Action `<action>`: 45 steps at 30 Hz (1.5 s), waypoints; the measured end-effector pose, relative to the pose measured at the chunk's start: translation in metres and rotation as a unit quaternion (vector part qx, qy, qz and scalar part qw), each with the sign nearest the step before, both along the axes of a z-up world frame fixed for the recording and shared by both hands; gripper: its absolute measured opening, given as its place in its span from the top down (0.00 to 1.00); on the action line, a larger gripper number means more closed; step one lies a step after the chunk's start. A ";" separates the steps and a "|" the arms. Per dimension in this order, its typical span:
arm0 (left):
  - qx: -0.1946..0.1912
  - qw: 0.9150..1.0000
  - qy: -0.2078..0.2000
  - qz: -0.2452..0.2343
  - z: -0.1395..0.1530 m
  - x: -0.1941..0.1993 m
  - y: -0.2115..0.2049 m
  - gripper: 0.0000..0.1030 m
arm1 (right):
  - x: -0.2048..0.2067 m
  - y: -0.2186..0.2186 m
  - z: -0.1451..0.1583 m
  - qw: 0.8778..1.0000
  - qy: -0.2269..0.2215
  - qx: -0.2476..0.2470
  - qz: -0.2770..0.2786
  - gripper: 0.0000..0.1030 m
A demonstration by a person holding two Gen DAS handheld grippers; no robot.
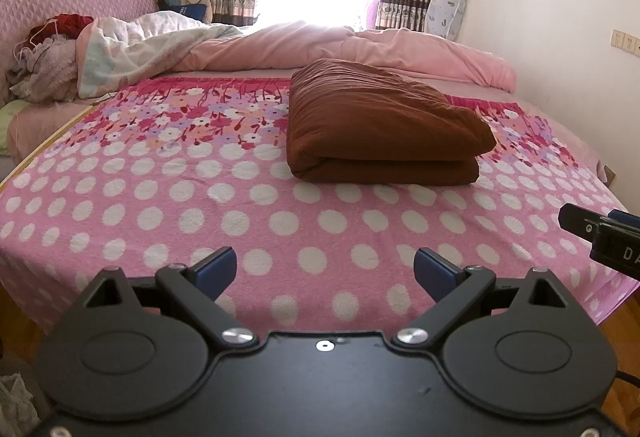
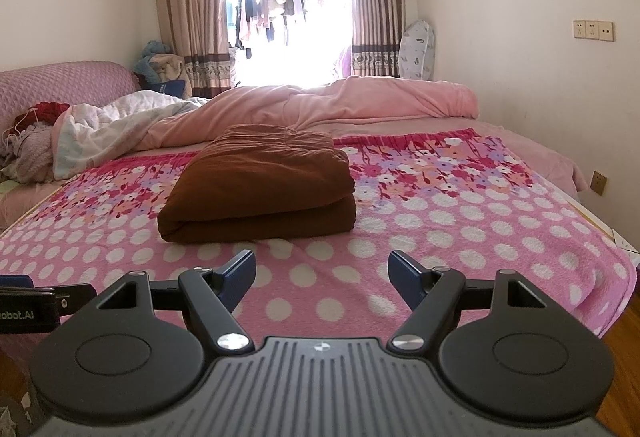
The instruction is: Fold large clothes
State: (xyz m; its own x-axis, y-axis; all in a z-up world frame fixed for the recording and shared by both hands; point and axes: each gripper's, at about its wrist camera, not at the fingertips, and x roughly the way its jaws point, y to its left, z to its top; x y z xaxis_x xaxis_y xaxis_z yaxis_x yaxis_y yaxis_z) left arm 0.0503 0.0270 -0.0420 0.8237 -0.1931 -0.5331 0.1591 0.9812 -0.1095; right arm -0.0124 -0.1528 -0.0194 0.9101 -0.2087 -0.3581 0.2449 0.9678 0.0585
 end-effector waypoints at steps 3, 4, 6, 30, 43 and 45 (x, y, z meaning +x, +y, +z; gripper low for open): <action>0.003 1.000 0.000 0.000 0.000 -0.001 -0.001 0.05 | 0.000 0.000 0.000 1.000 0.000 0.000 0.000 0.14; 0.004 1.000 0.000 0.000 0.000 -0.001 -0.001 0.05 | 0.000 0.000 0.000 1.000 0.000 0.000 0.000 0.14; 0.004 1.000 0.000 0.000 0.000 -0.001 0.000 0.05 | 0.000 0.000 0.000 1.000 0.000 0.000 0.000 0.14; 0.006 1.000 -0.003 0.000 0.001 -0.004 -0.001 0.05 | 0.000 0.000 -0.001 1.000 0.003 0.000 0.003 0.14; 0.011 1.000 -0.008 0.000 0.003 -0.006 -0.005 0.05 | -0.001 0.000 -0.003 1.000 0.005 0.000 0.004 0.14; 0.011 1.000 -0.009 0.000 0.003 -0.007 -0.005 0.05 | -0.001 0.000 -0.003 1.000 0.005 0.000 0.004 0.14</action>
State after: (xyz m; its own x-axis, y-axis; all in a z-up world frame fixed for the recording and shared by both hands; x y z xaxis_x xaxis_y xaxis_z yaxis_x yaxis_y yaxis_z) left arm 0.0438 0.0217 -0.0392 0.8331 -0.1818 -0.5223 0.1610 0.9833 -0.0854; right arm -0.0134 -0.1529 -0.0227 0.9082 -0.2007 -0.3673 0.2371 0.9698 0.0563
